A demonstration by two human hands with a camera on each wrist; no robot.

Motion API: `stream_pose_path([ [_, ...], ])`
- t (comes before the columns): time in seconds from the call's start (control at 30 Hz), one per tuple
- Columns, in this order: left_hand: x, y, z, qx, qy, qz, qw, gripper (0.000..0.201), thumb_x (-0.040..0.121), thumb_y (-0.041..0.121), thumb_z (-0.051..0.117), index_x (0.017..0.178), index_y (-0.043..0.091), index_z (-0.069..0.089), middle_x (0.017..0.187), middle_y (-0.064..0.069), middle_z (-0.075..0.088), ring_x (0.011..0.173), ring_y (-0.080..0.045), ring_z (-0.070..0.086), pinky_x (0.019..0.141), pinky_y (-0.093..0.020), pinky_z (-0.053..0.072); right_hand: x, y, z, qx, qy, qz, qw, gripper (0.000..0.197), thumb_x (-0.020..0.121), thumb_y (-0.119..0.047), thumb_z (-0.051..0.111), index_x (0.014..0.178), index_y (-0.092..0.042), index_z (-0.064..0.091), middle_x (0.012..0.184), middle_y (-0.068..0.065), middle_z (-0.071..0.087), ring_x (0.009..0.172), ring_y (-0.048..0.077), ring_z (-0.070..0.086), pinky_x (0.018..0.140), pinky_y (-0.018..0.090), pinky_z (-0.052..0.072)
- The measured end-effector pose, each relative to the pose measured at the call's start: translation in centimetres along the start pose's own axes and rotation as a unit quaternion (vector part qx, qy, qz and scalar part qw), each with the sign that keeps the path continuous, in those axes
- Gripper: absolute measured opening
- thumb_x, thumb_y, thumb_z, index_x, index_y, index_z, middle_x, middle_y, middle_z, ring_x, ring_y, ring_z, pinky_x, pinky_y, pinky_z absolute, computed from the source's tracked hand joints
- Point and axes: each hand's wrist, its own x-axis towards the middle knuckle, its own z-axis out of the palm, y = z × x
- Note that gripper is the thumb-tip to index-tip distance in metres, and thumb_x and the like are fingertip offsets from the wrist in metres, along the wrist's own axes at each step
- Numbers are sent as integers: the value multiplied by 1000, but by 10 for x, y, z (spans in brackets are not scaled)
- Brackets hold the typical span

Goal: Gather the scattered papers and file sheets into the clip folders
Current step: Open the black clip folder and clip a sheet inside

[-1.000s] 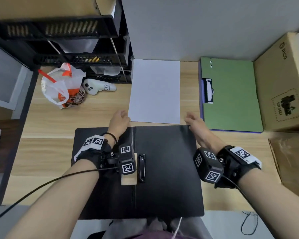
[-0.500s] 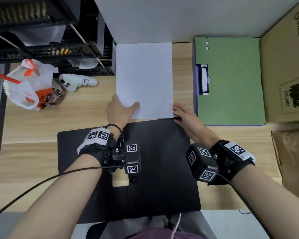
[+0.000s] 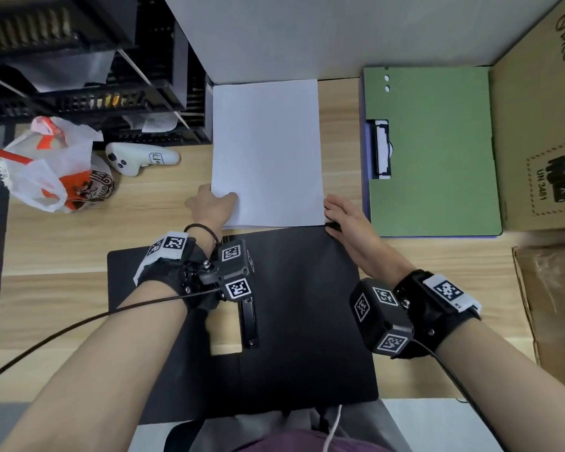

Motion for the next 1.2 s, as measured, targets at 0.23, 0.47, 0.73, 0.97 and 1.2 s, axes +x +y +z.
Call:
stream_pose_path([
  [0.23,-18,12,-1,-87,-29,5,996,42,89,14,60,128,1,52,115,-5,61,94,-19,57,68,-23,47,-2,2,-8,3,-5,5,1000,42,100,-11,44,142,-17,41,141,-4,49,125,8,47,114,35,35],
  [0.47,-33,18,-5,-187,-64,-14,980,29,92,8,53,120,11,52,102,0,62,92,-18,59,65,-27,50,-2,10,-11,23,6,8,1000,39,99,-18,50,137,-19,45,138,-2,55,129,11,49,110,35,39],
  [0.73,-58,27,-23,-296,-158,10,942,28,95,-2,45,119,12,52,122,-7,59,110,-27,58,60,-29,60,-17,5,-7,124,48,37,990,34,102,-39,41,124,-15,51,134,5,56,120,21,55,91,30,48],
  [0.97,-84,-19,-62,-165,-267,25,949,32,95,4,51,124,18,52,118,-6,62,100,-25,62,76,-41,57,-49,3,9,152,17,52,987,38,101,-35,44,119,-6,61,102,8,71,84,21,70,74,36,58],
  [1.2,-129,-86,-90,8,-354,78,932,48,86,2,62,127,26,51,119,2,63,103,-16,63,75,-28,53,-95,41,38,-62,33,25,997,29,95,-4,52,124,-4,57,106,14,70,85,25,66,71,32,51],
])
